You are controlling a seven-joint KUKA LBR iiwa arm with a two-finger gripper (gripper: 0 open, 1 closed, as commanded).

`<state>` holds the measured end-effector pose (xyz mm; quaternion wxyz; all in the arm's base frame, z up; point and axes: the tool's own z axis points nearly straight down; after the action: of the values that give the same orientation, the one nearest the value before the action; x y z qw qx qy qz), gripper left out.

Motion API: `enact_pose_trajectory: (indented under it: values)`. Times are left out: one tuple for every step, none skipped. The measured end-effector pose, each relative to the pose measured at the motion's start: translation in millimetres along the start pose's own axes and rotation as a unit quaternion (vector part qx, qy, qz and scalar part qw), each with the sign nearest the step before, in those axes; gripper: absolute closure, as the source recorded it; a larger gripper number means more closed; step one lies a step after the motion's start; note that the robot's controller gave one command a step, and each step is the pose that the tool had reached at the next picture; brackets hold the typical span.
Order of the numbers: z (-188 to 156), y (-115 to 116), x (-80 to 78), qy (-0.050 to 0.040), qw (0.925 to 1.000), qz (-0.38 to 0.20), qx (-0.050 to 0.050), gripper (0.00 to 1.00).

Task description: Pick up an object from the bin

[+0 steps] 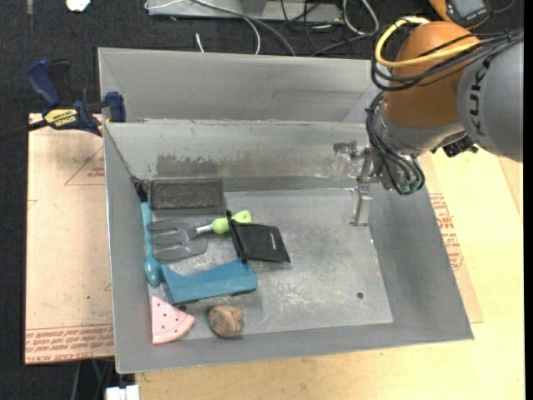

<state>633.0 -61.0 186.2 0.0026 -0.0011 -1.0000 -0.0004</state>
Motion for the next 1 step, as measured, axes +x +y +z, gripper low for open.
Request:
enact_pose_trajectory:
  values:
    - [-5.2,0.3,-1.5,-0.0038,1.0,-0.001,0.0,0.0]
